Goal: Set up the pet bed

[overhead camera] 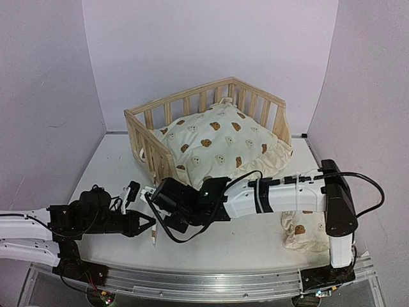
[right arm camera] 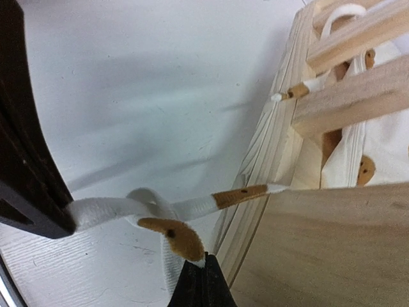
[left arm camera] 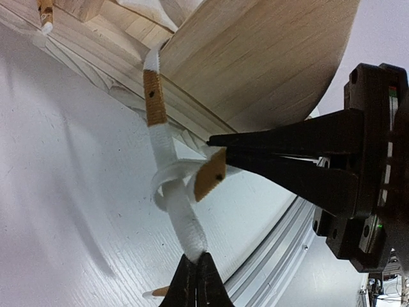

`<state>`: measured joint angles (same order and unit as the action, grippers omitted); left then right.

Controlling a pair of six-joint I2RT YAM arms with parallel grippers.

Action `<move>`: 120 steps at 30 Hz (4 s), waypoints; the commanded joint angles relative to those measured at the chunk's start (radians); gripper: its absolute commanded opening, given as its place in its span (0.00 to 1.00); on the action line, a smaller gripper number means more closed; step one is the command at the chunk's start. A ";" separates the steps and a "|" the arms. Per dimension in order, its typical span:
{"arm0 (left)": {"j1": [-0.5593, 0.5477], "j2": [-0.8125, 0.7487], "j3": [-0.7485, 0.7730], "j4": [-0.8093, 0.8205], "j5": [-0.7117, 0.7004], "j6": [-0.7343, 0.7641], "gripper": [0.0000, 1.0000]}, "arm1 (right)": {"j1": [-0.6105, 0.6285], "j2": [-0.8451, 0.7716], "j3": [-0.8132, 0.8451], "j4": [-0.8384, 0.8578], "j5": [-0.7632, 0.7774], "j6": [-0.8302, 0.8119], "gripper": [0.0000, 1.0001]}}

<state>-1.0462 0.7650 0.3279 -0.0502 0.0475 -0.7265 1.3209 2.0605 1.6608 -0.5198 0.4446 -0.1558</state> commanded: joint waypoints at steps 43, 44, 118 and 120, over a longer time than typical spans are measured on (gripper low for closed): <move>0.267 0.410 -0.138 0.858 0.538 0.004 0.88 | -0.034 -0.071 -0.094 -0.092 -0.007 0.409 0.00; 0.270 0.428 -0.125 0.858 0.550 0.018 0.86 | -0.034 -0.072 -0.095 -0.089 -0.008 0.409 0.00; 0.293 0.703 0.331 0.160 0.724 -0.174 0.00 | -0.057 -0.217 -0.930 1.324 -0.226 0.003 0.51; 0.293 0.708 0.335 0.159 0.739 -0.167 0.00 | -0.056 -0.203 -0.923 1.351 -0.225 0.013 0.51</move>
<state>-0.7570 1.4372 0.6041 0.1219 0.7433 -0.9005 1.2659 1.8442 0.6983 0.6666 0.1658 -0.1562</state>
